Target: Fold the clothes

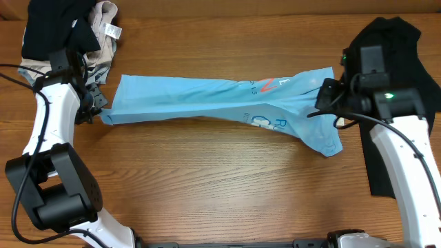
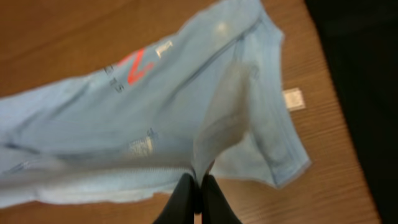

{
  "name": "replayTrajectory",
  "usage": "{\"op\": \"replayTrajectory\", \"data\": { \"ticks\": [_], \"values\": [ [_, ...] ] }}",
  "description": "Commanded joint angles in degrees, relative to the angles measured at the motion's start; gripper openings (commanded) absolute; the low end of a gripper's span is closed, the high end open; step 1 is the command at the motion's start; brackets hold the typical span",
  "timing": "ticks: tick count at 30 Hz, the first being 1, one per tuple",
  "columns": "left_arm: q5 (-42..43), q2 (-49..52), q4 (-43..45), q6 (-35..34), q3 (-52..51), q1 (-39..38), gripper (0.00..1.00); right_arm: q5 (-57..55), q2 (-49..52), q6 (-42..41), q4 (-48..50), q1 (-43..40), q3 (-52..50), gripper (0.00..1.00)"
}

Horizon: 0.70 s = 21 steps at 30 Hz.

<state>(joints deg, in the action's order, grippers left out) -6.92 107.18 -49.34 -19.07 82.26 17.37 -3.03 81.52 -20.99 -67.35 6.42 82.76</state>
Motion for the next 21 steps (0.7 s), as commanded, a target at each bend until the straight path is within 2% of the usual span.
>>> {"op": "replayTrajectory", "data": {
  "ticks": [1,9,12,17,21],
  "values": [
    [-2.71,0.81,-0.09,1.09,1.14,2.34,0.04,-5.60,-4.24,0.22,-5.57,-0.39,5.44,0.04],
    [-2.67,0.81,-0.11,1.11,1.14,3.26,0.04,-6.01,-8.92,0.22,-12.92,-0.42,5.75,0.04],
    [-2.51,0.81,-0.09,1.09,1.14,3.19,0.04,-6.93,-8.94,0.26,-10.67,-0.42,5.75,0.04],
    [-2.49,0.81,-0.04,1.09,1.14,3.17,0.04,-9.88,-6.34,2.71,-0.24,-0.42,5.70,0.04],
    [-2.47,0.81,0.31,1.09,1.16,3.17,0.04,-9.81,-1.62,3.06,1.01,-0.44,5.70,0.04]
  ]
}}
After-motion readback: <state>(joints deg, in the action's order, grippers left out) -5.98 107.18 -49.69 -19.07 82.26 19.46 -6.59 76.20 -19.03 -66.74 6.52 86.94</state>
